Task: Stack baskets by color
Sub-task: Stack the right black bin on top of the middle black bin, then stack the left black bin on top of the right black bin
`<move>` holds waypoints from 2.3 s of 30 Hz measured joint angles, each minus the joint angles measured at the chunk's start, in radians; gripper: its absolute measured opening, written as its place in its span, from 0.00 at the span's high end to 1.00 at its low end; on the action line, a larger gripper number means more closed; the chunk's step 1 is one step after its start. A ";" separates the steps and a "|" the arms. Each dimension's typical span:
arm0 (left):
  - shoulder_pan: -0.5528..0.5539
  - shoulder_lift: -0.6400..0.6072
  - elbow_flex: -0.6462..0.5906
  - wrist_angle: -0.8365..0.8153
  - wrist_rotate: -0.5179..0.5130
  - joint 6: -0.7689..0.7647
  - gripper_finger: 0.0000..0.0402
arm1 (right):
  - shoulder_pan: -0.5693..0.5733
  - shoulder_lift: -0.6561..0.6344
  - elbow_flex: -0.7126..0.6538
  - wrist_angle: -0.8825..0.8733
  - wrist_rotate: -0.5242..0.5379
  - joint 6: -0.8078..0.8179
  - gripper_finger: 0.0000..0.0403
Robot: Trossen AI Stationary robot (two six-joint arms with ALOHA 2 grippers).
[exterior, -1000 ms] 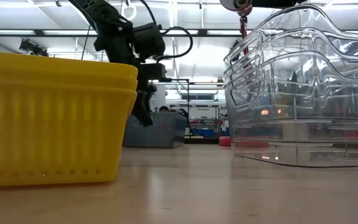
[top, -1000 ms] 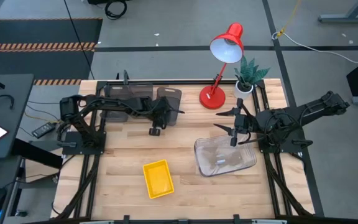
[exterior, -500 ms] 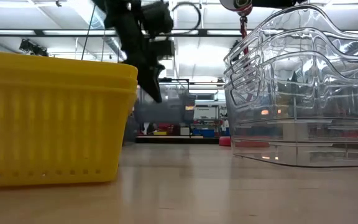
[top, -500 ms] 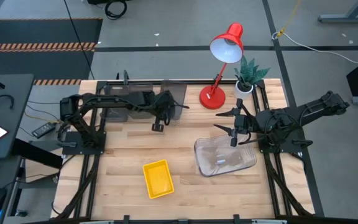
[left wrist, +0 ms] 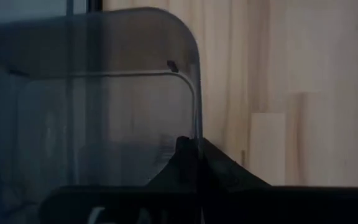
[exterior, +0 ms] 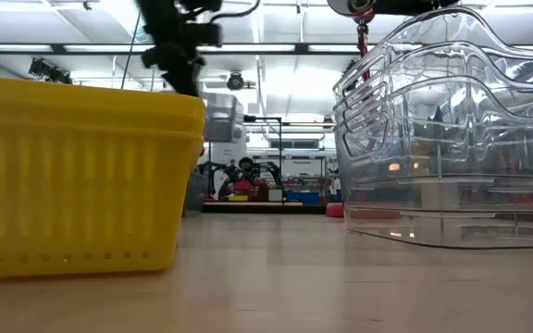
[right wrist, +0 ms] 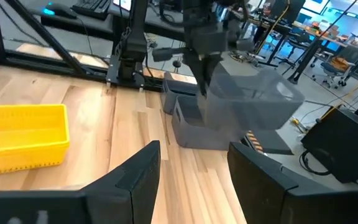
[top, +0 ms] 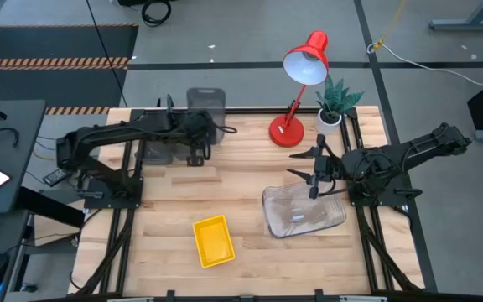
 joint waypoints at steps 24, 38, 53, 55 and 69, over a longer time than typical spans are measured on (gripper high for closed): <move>0.137 -0.189 -0.412 0.189 0.102 -0.001 1.00 | -0.001 0.000 0.000 0.044 -0.022 0.008 0.52; 0.123 -0.189 -0.412 0.197 0.207 -0.067 0.95 | -0.001 0.000 0.000 0.044 -0.023 0.008 0.52; 0.119 -0.190 -0.325 0.089 0.206 -0.136 0.42 | -0.001 0.000 0.000 0.044 -0.035 0.008 0.52; 0.120 -0.191 -0.287 0.015 0.194 -0.132 0.40 | -0.001 0.000 0.000 0.044 -0.035 0.008 0.52; 0.144 -0.191 -0.331 -0.279 0.015 -0.188 0.51 | -0.001 0.026 0.000 0.043 -0.049 0.010 0.52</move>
